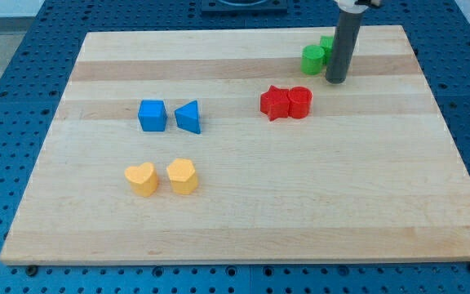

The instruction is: Separate green circle from green star

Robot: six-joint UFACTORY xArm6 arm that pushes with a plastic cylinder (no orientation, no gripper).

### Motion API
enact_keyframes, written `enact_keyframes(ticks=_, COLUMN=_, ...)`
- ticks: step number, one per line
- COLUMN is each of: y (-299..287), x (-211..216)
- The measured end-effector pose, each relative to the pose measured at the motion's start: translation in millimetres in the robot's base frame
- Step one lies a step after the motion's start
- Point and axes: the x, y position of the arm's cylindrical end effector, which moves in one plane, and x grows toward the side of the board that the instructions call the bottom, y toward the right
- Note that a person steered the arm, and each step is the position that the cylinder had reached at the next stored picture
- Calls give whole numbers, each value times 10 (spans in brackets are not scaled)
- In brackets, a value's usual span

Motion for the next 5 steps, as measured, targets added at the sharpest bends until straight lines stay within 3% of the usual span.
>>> enact_keyframes(ticks=5, y=-104, x=-198)
